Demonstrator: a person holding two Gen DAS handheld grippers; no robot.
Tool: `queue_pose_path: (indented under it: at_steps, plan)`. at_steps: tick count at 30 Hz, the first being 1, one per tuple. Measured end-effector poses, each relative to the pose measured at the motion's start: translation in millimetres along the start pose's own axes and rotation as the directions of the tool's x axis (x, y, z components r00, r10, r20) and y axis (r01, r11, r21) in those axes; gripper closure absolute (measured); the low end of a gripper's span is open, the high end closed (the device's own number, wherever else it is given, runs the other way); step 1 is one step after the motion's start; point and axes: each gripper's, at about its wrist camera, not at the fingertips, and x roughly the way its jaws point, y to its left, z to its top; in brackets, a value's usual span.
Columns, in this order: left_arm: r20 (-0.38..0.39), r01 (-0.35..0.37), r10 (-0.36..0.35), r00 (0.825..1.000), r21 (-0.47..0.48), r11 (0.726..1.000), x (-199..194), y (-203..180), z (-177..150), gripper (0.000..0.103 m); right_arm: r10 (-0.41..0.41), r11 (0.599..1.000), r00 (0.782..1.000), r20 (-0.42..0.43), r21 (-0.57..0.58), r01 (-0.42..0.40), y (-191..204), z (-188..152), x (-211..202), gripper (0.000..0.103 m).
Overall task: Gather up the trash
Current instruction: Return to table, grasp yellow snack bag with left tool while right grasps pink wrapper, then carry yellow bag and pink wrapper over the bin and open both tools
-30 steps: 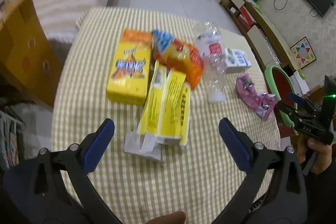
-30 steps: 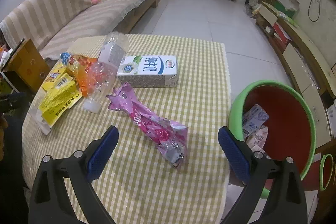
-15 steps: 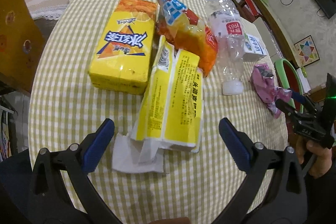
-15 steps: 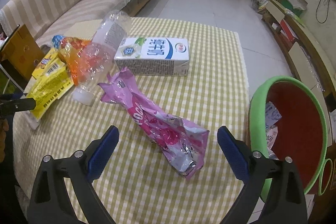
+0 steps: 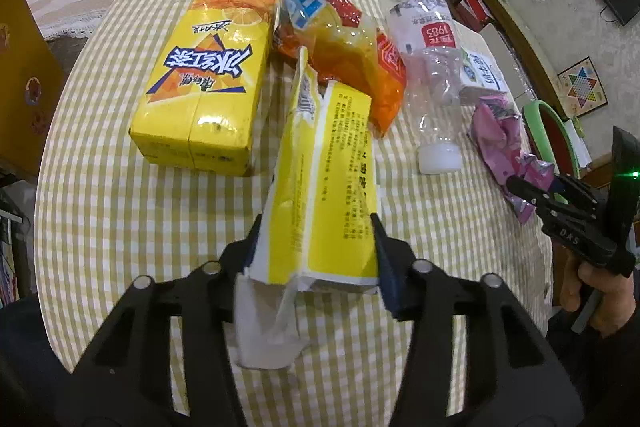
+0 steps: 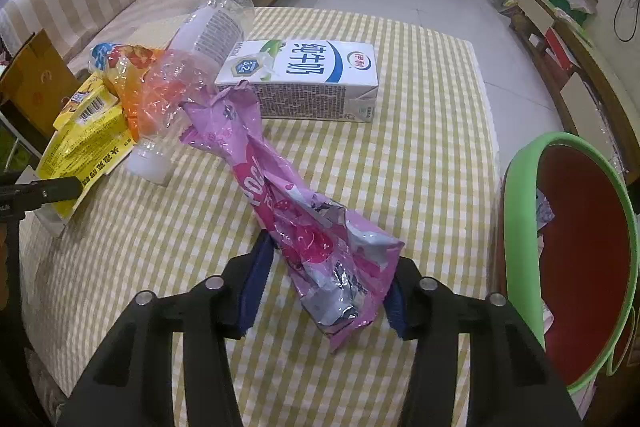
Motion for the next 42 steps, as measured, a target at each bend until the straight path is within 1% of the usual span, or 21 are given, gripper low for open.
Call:
queue_pose_path:
  at_steps: [3,6,7,12,16,22,26,34,42]
  plan:
    - [0.008,-0.006,0.006,1.0,-0.001,1.0,-4,2,-2,0.062,0.006,1.0,1.0,0.001,0.004,-0.006,-1,0,-4,0.068]
    - [0.019,-0.017,0.017,1.0,0.001,1.0,-11,2,-5,0.062,0.014,1.0,1.0,-0.001,0.008,-0.014,-1,-1,-8,0.072]
    - [0.024,-0.021,0.021,0.999,0.002,1.0,-13,1,-6,0.062,0.017,1.0,1.0,-0.006,0.007,-0.017,-1,-1,-10,0.095]
    - [0.054,-0.028,0.028,0.998,-0.001,1.0,-30,2,-11,0.062,0.025,1.0,1.0,-0.005,0.013,-0.025,2,-4,-17,0.095]
    - [0.076,-0.034,0.034,0.996,-0.006,0.999,-42,2,-16,0.063,0.057,0.998,0.998,0.011,0.038,-0.058,1,-3,-27,0.096]
    - [0.122,-0.041,0.04,0.992,0.009,0.999,-65,-10,-22,0.063,0.094,0.993,0.992,0.079,0.06,-0.099,1,-4,-58,0.096]
    - [0.155,-0.04,0.036,0.987,0.021,0.999,-83,-18,-22,0.063,0.103,0.991,0.987,0.122,0.072,-0.112,-3,-2,-76,0.096]
    - [0.189,-0.034,0.02,0.982,0.073,0.997,-97,-48,-10,0.063,0.09,0.986,0.981,0.17,0.127,-0.112,-17,-2,-98,0.096]
    - [0.19,-0.007,-0.022,0.982,0.148,0.989,-94,-87,14,0.063,0.045,0.966,0.979,0.2,0.242,-0.094,-51,-6,-116,0.096]
